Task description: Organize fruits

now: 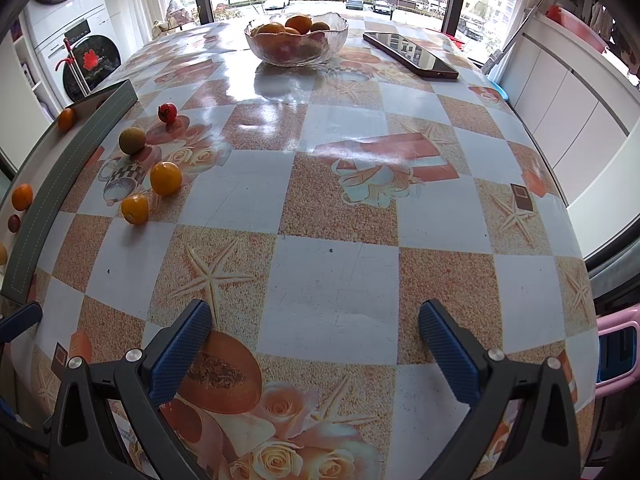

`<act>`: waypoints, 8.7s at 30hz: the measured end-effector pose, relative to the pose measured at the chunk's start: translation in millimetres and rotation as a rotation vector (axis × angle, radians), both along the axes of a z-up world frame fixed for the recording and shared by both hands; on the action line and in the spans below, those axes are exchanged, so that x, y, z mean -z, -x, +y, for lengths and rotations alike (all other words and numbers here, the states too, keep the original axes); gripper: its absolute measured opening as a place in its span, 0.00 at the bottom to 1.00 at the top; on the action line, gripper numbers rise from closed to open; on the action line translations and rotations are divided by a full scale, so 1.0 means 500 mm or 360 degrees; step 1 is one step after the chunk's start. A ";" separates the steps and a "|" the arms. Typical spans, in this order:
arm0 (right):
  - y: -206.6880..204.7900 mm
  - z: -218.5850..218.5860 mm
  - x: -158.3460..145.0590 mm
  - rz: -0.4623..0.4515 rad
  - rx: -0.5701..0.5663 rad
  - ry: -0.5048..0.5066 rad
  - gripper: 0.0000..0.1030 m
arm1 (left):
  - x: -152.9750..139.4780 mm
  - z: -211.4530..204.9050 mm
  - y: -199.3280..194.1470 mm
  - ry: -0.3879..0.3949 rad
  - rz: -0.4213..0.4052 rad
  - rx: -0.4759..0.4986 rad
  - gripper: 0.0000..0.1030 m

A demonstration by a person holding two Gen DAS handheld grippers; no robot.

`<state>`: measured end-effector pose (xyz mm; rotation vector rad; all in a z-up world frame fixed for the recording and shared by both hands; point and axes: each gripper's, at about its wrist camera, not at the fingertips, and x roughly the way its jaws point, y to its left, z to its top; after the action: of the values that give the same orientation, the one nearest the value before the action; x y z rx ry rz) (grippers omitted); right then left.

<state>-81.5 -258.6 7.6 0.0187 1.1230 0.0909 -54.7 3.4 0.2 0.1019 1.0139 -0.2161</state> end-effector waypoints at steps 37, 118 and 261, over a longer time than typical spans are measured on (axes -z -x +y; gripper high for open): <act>-0.141 0.131 -0.034 0.0080 -0.0116 -0.0427 0.23 | -0.170 0.134 -0.088 -0.0106 -0.0306 -0.0197 0.78; -0.144 0.426 -0.102 0.0136 -0.0668 -0.0726 0.27 | -0.048 0.301 -0.153 -0.0121 -0.0088 -0.0526 0.28; -0.248 -0.108 0.022 -0.0172 0.0352 0.0028 1.00 | -0.051 -0.034 -0.210 -0.0004 0.0096 -0.0142 0.89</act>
<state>42.5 -312.8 -3.4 0.1206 1.0073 -0.1145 50.1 -13.7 25.9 0.0522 1.0760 -0.1371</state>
